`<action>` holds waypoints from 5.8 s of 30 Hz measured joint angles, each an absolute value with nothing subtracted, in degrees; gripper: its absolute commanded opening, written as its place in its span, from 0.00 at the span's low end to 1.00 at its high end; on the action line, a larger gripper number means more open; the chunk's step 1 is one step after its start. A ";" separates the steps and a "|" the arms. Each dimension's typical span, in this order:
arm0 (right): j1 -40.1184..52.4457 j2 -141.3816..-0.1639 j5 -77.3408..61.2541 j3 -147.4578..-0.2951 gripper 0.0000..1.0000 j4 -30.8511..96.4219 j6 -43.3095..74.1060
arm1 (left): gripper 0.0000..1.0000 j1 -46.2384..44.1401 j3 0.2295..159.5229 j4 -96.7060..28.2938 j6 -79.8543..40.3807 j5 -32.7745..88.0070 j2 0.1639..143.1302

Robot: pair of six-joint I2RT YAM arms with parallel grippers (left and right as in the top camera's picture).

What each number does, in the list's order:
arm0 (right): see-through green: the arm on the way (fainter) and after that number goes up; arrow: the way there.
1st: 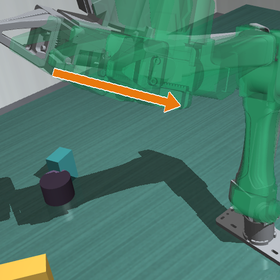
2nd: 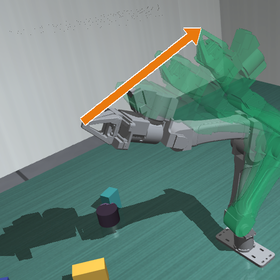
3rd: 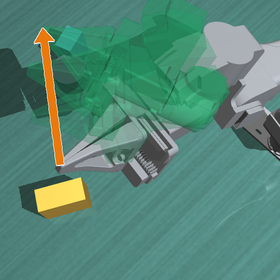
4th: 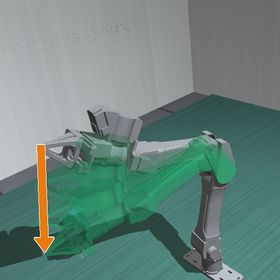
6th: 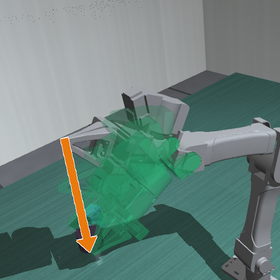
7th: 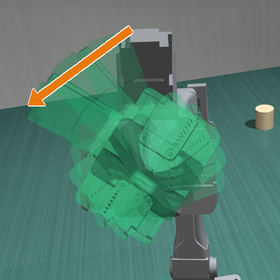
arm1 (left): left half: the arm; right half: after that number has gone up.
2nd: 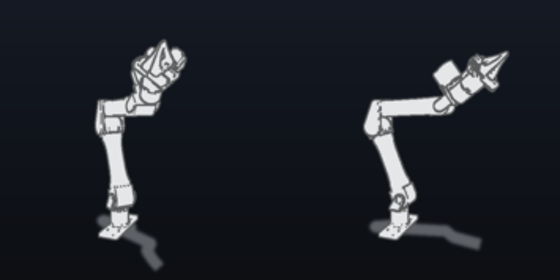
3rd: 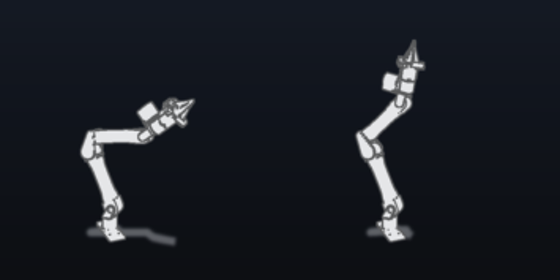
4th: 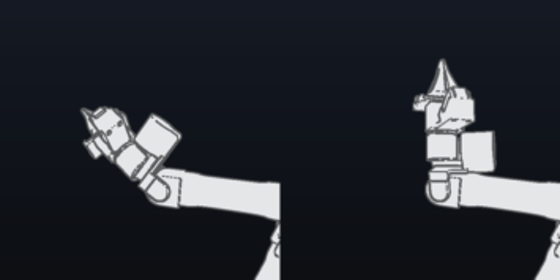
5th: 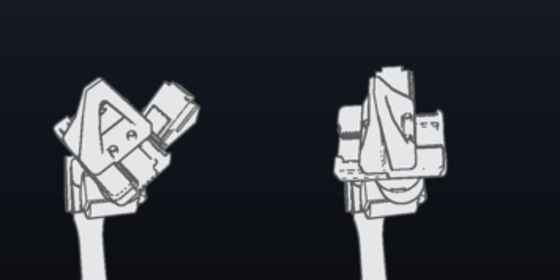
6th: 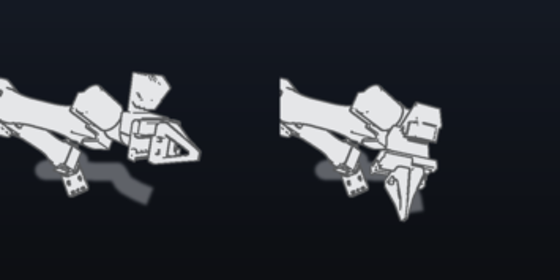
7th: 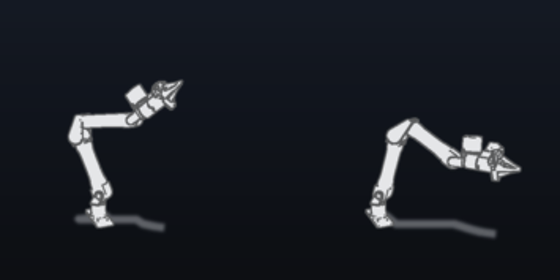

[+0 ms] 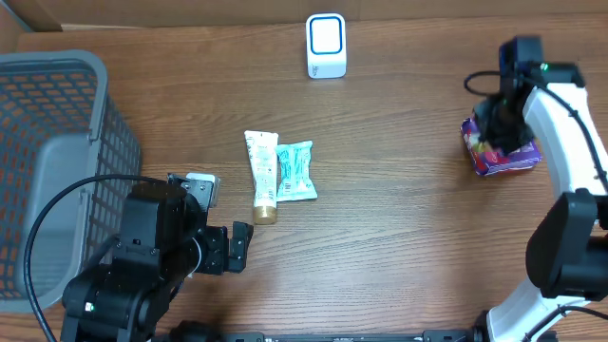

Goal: Scan the item barcode

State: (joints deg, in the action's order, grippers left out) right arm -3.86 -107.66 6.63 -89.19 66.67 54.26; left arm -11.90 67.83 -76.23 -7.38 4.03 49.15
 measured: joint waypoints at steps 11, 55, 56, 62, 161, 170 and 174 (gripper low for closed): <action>-5.65 -107.63 5.78 -86.43 0.91 62.41 51.96 | 1.00 -11.90 67.83 -76.23 -7.35 4.01 49.15; 25.76 -123.83 -27.24 -89.67 0.75 29.39 24.01 | 0.99 -11.90 67.83 -76.23 -7.38 4.03 49.17; 25.96 -124.11 -27.27 -89.69 0.75 28.97 24.01 | 1.00 -11.90 67.83 -76.20 -7.38 4.01 49.15; 27.77 -126.08 -27.79 -90.02 0.60 25.17 26.26 | 0.99 -11.90 67.83 -76.23 -7.38 4.01 49.15; 14.37 -121.80 -15.27 -94.35 0.65 60.14 5.93 | 0.99 -11.90 67.83 -76.20 -7.35 4.01 49.15; 10.72 -121.78 -26.83 -89.67 0.69 56.90 2.92 | 1.00 -11.90 67.83 -76.20 -7.38 4.03 49.15; 11.11 -121.78 -28.62 -86.48 0.72 53.25 2.20 | 1.00 -11.90 67.83 -76.20 -7.35 4.01 49.17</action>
State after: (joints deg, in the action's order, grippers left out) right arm 11.11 -121.78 -28.62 -86.48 53.25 2.20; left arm -11.90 67.83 -76.20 -7.35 4.01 49.17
